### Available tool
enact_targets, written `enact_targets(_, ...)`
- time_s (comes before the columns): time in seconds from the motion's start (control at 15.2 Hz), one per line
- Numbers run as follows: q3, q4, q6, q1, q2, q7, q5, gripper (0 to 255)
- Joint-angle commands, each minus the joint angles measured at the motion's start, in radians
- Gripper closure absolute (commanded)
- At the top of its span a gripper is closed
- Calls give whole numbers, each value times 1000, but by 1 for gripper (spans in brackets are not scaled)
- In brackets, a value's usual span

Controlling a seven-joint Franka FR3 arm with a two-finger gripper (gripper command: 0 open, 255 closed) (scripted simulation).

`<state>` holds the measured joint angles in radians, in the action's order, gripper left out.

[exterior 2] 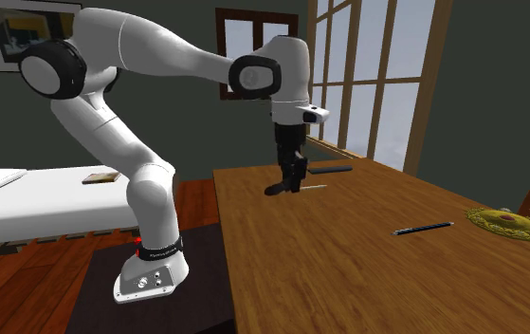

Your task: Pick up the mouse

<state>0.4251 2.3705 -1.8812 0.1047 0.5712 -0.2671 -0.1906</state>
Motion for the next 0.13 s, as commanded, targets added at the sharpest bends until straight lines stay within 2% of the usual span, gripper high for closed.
enact_targets(0.0, -1, -12, 15, 0, 2, -2, 1, 255)
enact_targets(0.07, -1, -12, 15, 0, 2, -2, 1, 255)
